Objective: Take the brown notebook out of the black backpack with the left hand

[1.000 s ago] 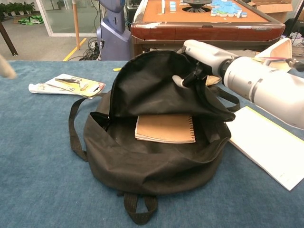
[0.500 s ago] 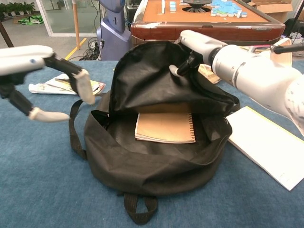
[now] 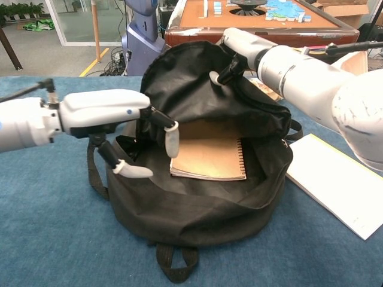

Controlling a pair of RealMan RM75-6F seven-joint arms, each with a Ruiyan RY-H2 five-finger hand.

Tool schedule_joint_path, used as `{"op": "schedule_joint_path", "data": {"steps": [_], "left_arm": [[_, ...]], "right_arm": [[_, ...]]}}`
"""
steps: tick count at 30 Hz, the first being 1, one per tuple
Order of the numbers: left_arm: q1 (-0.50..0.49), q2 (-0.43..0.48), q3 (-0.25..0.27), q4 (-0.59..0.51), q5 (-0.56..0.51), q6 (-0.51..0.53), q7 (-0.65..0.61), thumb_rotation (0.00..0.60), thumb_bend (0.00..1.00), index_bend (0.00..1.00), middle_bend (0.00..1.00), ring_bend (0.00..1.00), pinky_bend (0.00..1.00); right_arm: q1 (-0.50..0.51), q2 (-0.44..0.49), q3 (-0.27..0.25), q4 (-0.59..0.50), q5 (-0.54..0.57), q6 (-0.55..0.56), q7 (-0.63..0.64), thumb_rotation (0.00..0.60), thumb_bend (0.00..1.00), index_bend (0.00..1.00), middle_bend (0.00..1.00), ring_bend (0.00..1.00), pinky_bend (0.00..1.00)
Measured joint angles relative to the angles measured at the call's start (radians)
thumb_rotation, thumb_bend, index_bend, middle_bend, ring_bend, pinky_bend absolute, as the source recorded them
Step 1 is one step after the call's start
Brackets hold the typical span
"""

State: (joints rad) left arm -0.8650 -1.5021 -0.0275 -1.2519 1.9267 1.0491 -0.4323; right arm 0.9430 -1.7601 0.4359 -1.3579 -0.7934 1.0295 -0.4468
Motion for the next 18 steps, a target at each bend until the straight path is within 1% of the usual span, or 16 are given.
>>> {"op": "schedule_joint_path", "data": {"steps": [4,8,10,13,18], "left_arm": [[-0.023,-0.055,-0.006,0.069,-0.032,-0.012,0.001,0.6,0.23,0.42,0.4,0.39,0.39],[-0.038,-0.11,-0.007,0.148,-0.068,-0.023,0.005,0.6,0.23,0.37,0.4,0.39,0.4],[-0.044,-0.129,-0.004,0.183,-0.077,-0.027,0.008,0.6,0.23,0.34,0.36,0.37,0.4],[-0.053,-0.163,0.007,0.248,-0.089,-0.033,0.022,0.6,0.23,0.29,0.27,0.29,0.36],[-0.065,-0.209,0.028,0.338,-0.091,-0.029,0.057,0.6,0.23,0.24,0.21,0.21,0.29]], "right_arm": [[-0.002,0.003,-0.003,-0.003,0.002,0.007,0.008,0.6,0.79,0.77,0.48,0.37,0.48],[-0.005,0.007,-0.006,-0.005,0.001,0.012,0.017,0.6,0.79,0.77,0.48,0.37,0.48],[-0.006,0.009,-0.007,-0.005,-0.001,0.014,0.021,0.6,0.79,0.77,0.48,0.37,0.48],[-0.007,0.011,-0.008,-0.006,-0.006,0.017,0.028,0.6,0.79,0.77,0.48,0.37,0.48],[-0.008,0.014,-0.013,-0.012,-0.011,0.021,0.032,0.6,0.79,0.77,0.47,0.37,0.48]]}}
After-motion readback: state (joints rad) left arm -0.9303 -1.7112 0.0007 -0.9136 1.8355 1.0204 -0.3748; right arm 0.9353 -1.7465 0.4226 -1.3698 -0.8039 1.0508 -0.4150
